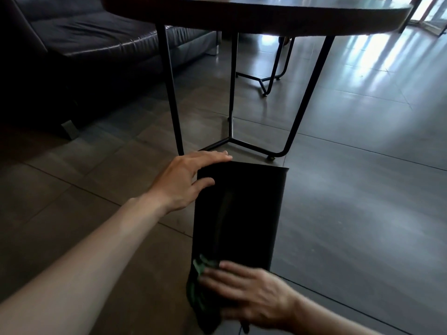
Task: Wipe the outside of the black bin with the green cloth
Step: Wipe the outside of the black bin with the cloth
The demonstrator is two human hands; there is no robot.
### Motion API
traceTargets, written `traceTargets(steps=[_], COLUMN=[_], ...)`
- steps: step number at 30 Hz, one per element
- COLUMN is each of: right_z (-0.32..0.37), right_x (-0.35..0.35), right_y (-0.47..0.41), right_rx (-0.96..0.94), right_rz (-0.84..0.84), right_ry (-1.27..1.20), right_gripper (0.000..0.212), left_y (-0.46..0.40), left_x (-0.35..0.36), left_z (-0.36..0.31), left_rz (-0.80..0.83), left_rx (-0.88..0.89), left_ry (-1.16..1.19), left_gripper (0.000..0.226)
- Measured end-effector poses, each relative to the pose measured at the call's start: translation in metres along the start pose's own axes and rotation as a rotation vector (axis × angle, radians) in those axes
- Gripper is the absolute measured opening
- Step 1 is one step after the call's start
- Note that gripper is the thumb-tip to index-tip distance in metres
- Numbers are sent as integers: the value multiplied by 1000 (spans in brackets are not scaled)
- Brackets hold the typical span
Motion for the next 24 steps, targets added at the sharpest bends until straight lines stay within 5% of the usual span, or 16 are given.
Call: traceTargets(steps=[3, 7, 14, 16, 20, 24], right_z=[-62, -103, -12, -25, -100, -124], right_x=[-34, -54, -7, -13, -47, -56], right_y=[-19, -44, 10, 15, 5, -11], right_rx=[301, 611, 82, 66, 500, 890], right_rz=[-251, -388, 20, -25, -316, -378], right_ry=[-139, -128, -48, -60, -104, -169], right_gripper=[19, 42, 24, 23, 36, 52], left_y=[-2, -9, -4, 0, 5, 6], left_x=[2, 4, 0, 0, -2, 3], left_z=[-4, -9, -2, 0, 4, -2], left_rz=[-4, 12, 16, 11, -19, -20], left_rx=[29, 49, 7, 0, -23, 17], left_ry=[8, 1, -37, -42, -37, -32], left_gripper=[62, 71, 62, 62, 62, 67])
Point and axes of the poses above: each hand's wrist, its own y-axis away from the middle knuckle, its own x-axis out of the palm, z = x × y, the point moved 2 cm from there along -y, towards the middle knuckle, and after that the axes turned 12 degrees about x, right-handed, at the moved point
